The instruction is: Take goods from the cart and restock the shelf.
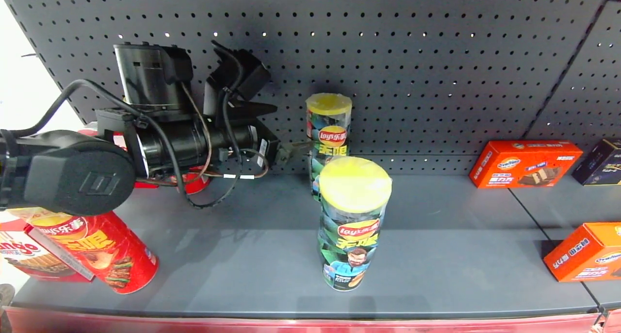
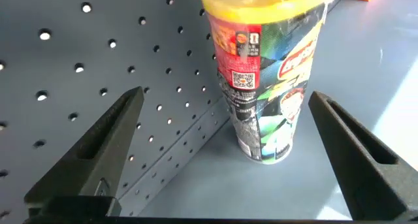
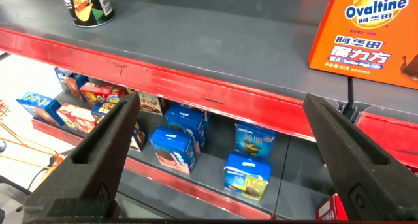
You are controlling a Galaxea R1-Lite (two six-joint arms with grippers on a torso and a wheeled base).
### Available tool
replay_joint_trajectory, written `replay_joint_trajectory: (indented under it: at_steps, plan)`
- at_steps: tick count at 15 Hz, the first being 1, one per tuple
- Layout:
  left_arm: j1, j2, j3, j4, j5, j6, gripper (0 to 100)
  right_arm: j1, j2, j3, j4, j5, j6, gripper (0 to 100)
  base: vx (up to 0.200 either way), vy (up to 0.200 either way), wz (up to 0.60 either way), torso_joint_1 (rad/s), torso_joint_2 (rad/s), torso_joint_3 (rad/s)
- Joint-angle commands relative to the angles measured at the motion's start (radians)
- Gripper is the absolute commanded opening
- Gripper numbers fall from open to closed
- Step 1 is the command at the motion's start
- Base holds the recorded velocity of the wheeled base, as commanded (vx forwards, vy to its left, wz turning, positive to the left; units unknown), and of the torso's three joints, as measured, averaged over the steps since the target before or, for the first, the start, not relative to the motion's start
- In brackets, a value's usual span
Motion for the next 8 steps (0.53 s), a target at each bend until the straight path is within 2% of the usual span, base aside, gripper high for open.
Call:
replay_joint_trajectory:
  at_steps: [1, 2, 8]
  plan:
    - [-0.001, -0.047, -0.002, 0.021, 0.007, -0.001, 100, 0.001, 0.000, 0.000, 0.000, 0.000, 0.000, 100, 0.000, 0.000, 0.00, 0.000, 0.00, 0.000]
    - [-0.001, -0.074, -0.002, 0.058, 0.015, -0.001, 100, 0.001, 0.000, 0.000, 0.000, 0.000, 0.000, 100, 0.000, 0.000, 0.00, 0.000, 0.00, 0.000]
    - [-0.027, -0.125, -0.030, 0.123, 0.073, -0.001, 100, 0.001, 0.000, 0.000, 0.000, 0.000, 0.000, 100, 0.000, 0.000, 0.00, 0.000, 0.00, 0.000]
